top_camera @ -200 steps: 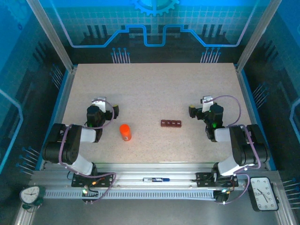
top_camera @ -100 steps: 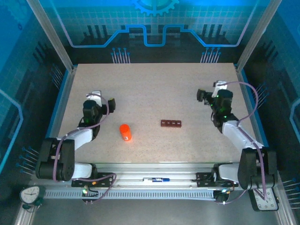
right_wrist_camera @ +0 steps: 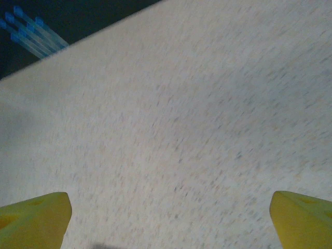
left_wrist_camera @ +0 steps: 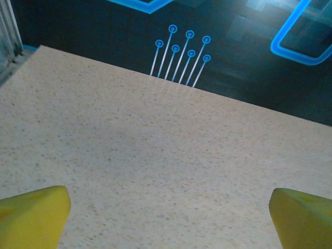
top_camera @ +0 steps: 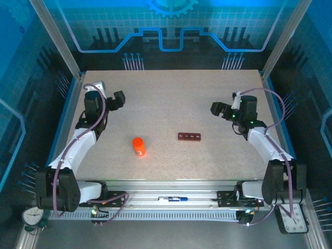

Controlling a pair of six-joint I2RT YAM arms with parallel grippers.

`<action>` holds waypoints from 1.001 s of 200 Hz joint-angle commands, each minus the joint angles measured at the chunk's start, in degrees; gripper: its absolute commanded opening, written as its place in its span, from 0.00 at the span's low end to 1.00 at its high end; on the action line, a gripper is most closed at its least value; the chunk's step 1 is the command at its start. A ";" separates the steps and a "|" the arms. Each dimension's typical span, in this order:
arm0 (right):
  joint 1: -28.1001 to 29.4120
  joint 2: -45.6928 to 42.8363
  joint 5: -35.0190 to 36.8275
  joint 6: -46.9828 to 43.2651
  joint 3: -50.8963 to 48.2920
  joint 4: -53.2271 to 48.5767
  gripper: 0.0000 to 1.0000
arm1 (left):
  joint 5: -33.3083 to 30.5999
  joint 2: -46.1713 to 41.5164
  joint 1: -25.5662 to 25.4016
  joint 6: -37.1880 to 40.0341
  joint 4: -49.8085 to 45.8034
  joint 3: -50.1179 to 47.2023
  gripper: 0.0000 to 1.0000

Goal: Sort the pills into containers

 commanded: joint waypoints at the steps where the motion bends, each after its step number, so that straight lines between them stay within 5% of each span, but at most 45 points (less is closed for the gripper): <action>1: 4.46 1.46 -2.79 -2.23 1.31 -5.10 0.96 | 3.50 0.14 -0.10 -6.49 -12.57 3.80 0.99; 84: 28.83 6.18 13.34 -9.68 2.26 -9.94 0.97 | 2.65 -0.54 -5.45 -13.10 -17.85 0.85 0.99; 156: 51.04 7.81 19.59 -9.91 2.73 -2.83 1.00 | 1.21 -0.58 -5.88 -13.56 -18.88 -1.29 0.99; 200: 59.78 13.61 23.27 -12.29 6.34 4.11 1.00 | -0.27 -0.47 -5.73 -13.83 -19.52 0.09 0.99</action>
